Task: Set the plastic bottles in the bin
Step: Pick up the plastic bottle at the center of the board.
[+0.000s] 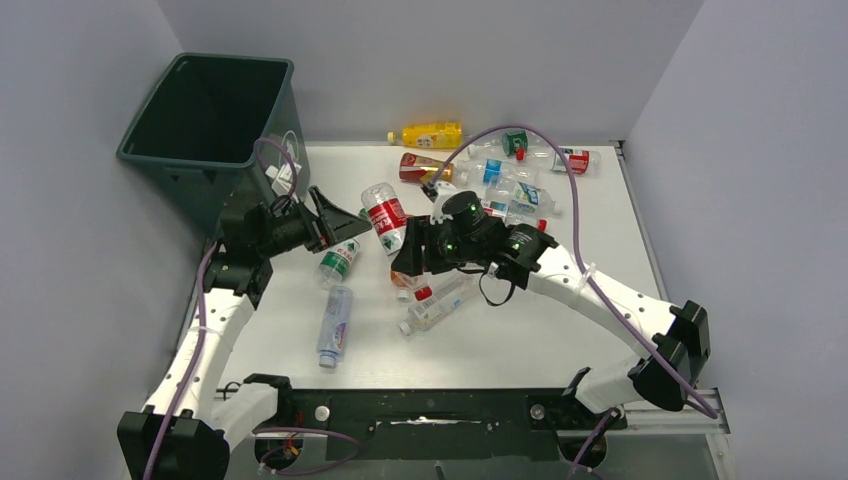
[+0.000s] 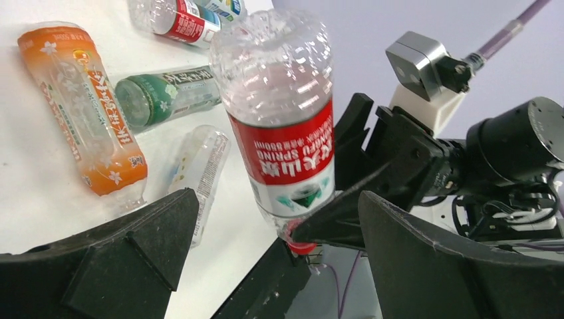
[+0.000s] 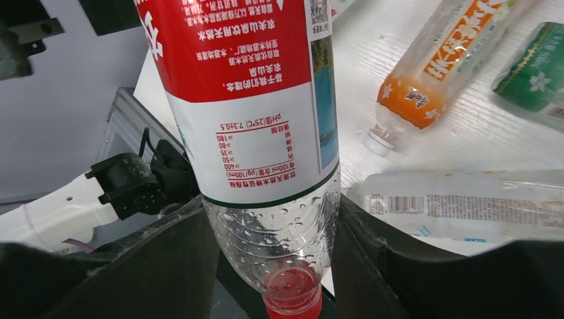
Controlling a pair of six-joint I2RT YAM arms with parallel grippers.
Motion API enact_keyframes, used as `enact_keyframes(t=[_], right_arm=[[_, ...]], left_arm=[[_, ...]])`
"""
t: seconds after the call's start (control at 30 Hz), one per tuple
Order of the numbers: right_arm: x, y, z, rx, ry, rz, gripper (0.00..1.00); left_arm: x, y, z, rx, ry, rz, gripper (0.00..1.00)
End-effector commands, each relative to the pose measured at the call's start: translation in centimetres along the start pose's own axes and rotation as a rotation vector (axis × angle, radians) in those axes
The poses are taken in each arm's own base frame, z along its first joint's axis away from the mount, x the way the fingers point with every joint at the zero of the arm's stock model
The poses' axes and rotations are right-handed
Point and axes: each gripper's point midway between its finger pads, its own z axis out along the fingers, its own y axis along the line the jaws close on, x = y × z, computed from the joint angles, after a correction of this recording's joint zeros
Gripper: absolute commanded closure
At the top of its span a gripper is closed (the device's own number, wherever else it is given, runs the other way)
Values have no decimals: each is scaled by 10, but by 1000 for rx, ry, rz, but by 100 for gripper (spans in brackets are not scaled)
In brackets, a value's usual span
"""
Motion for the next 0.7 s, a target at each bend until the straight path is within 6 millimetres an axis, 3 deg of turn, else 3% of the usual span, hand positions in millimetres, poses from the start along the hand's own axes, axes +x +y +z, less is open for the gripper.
enact_keyframes(t=[0.0, 0.67], right_arm=[[-23, 36, -6, -94, -83, -35, 60], [-6, 66, 19, -168, -41, -45, 61]], left_arm=[[-20, -20, -4, 27, -73, 88, 8], [-16, -3, 0, 0, -110, 71, 8]])
